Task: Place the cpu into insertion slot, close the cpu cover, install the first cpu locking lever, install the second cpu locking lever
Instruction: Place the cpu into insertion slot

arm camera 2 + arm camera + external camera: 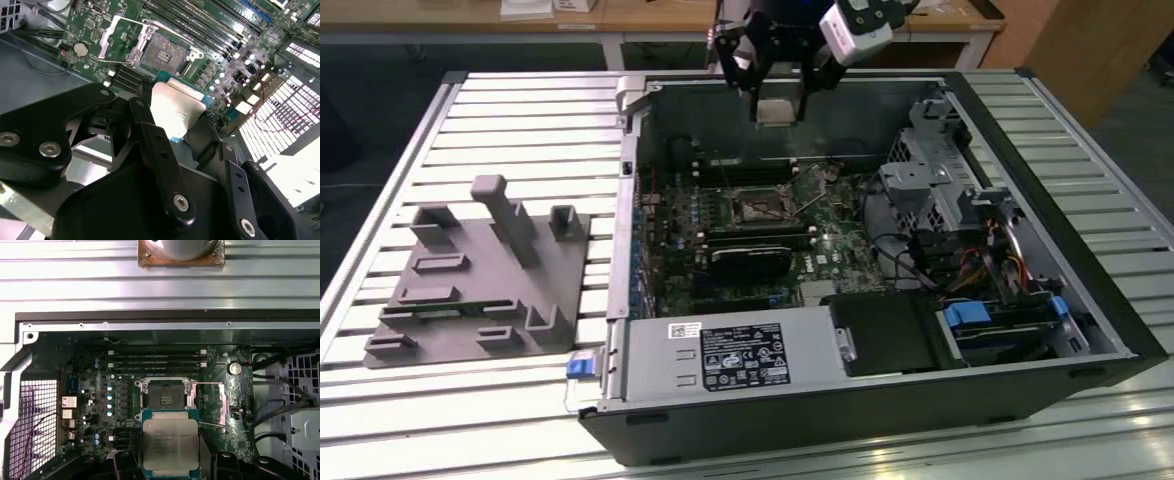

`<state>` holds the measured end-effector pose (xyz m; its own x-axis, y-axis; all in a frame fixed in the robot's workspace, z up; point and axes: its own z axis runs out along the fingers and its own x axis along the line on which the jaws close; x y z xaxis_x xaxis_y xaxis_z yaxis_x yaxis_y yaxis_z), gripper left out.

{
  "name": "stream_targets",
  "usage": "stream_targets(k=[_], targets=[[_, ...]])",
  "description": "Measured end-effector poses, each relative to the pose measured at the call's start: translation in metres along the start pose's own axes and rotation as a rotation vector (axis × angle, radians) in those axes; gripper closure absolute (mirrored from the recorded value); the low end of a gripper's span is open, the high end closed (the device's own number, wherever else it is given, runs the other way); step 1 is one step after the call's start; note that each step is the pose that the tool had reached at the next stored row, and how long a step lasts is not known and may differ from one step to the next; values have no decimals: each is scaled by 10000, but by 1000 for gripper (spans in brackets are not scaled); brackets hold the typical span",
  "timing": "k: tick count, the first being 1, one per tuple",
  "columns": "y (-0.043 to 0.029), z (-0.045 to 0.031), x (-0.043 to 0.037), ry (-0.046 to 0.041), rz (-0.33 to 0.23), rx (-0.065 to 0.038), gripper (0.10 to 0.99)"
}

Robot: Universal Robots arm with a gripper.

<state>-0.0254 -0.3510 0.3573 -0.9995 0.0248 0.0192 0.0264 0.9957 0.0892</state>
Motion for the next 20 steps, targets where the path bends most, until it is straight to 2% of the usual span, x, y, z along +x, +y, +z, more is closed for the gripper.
stream_targets(k=[8, 20], targets=[[-13, 146, -2, -6, 0, -1, 549], [-30, 333, -3, -78, -6, -2, 549]])
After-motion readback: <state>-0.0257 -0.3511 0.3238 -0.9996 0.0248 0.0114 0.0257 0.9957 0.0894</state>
